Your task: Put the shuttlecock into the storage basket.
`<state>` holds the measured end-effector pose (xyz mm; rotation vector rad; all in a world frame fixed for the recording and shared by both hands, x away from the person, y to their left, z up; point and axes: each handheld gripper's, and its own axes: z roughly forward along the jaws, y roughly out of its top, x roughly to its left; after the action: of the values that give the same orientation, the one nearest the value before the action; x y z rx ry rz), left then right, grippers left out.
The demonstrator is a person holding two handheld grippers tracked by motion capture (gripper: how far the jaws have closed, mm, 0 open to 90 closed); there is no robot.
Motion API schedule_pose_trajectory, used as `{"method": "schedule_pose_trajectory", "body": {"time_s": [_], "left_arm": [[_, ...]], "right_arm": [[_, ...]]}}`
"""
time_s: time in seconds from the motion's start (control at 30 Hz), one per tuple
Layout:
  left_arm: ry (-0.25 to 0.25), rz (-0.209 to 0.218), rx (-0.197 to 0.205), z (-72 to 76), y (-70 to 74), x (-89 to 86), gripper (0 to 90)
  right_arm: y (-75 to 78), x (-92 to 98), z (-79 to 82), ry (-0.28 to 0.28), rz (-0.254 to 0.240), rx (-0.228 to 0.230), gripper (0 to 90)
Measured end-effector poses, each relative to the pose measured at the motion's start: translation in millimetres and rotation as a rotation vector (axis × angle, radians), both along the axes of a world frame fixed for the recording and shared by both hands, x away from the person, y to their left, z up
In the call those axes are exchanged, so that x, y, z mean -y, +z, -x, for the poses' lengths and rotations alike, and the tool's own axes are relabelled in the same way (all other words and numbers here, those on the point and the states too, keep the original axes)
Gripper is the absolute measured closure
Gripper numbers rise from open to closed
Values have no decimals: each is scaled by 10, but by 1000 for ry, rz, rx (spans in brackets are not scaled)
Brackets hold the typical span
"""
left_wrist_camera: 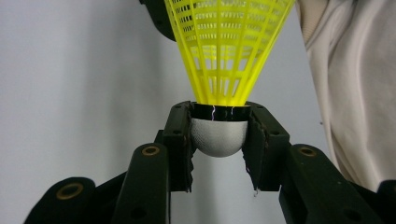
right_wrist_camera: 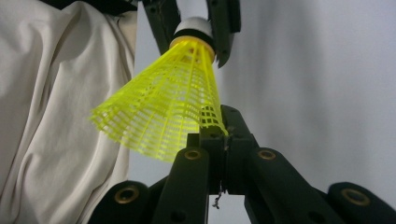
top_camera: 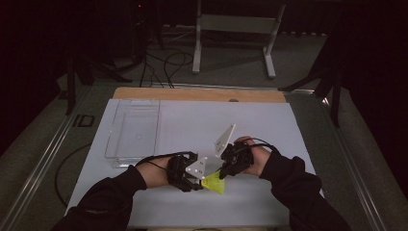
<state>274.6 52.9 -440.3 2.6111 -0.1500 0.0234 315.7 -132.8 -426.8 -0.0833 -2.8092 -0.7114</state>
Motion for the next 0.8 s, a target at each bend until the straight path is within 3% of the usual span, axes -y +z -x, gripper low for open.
{"method": "schedule_pose_trajectory", "body": {"time_s": [0.13,0.2,0.23,0.37,0.4,0.6,0.8], "left_arm": [[9,-13,-30,-18,6,-10,655],[9,-15,-51,-23,3,-16,655],[11,-16,-40,-23,5,-20,655],[23,-28,-68,-54,6,-46,655],[29,-31,-63,-58,5,-54,655],[89,-35,-130,-133,17,-119,654],[135,-63,-171,-173,50,-189,654]], "right_arm": [[6,11,3,-31,-28,24,822],[13,20,2,-42,-40,52,740],[14,25,1,-47,-47,48,703],[12,40,6,-82,-63,53,563],[13,48,4,-86,-69,55,542],[38,106,-8,-127,-99,64,452],[35,177,0,-178,-136,78,333]]}}
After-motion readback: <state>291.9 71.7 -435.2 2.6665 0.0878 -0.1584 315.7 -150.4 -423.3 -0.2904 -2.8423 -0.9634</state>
